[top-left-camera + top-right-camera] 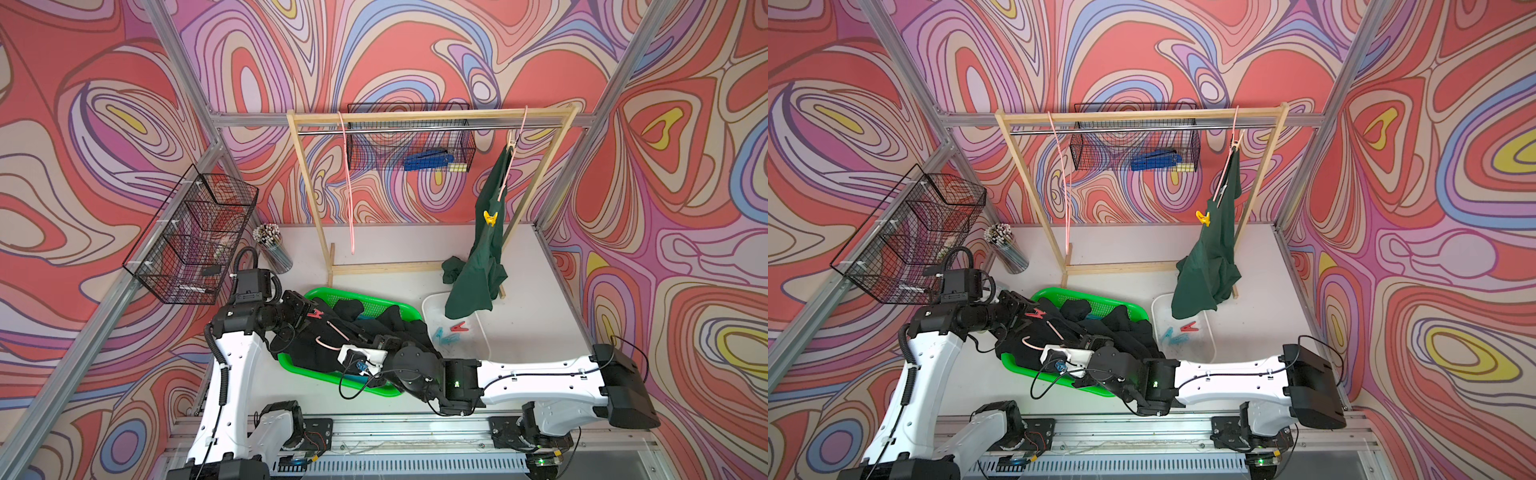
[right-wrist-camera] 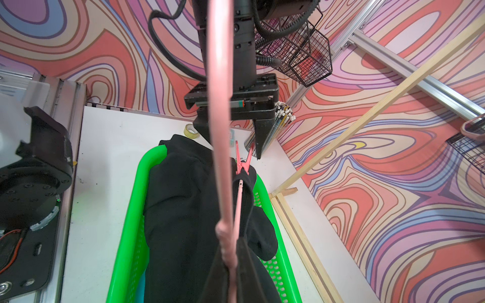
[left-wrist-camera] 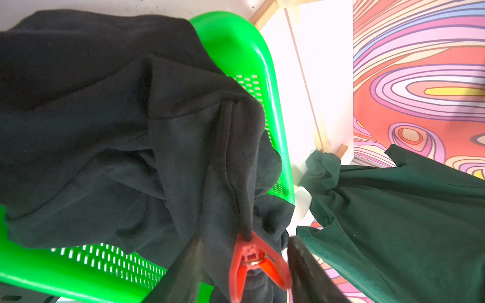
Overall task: Remove the clothespins securing t-shirts to the hanger
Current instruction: Remove the clothespin from the hanger.
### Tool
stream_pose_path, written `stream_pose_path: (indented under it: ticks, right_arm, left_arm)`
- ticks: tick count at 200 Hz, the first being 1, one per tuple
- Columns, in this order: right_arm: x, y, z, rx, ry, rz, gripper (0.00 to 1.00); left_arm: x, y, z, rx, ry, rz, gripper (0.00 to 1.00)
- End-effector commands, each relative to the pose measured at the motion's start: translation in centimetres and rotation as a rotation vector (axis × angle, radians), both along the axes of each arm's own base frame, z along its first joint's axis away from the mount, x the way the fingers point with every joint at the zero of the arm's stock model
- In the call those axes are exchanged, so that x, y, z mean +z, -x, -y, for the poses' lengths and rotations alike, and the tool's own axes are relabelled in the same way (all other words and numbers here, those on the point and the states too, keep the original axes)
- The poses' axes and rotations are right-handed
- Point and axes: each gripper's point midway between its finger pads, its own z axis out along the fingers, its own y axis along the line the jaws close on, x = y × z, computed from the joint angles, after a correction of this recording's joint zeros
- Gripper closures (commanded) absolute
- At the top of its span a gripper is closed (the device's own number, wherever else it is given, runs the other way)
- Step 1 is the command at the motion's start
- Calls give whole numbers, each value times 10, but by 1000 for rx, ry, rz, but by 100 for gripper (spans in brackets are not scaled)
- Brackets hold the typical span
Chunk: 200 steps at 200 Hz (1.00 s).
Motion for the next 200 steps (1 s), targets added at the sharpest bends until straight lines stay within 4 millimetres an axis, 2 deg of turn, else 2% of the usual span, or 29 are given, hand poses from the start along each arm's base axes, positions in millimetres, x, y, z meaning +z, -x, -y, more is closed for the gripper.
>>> stream_pose_path:
  ticks: [1,47,70,103,200]
  right_arm:
    - [10,1,4,-13,-42,8,100]
    - [11,3,4,-13,-41,12,100]
    - [10,4,4,-11,-37,13,100]
    - [10,3,4,-16,-37,12,100]
    - [-11,-6,-2,-79,-2,-17,100]
  left_arm:
    - [-2,0,-2,-4,-3,1,51]
    - [-5,2,-2,1,4,-2,62]
    - [-5,1,-1,3,19,5,71]
    - [-3,-1,-3,12,13,18,77]
    - [19,-3,-16,-1,-100,108,82]
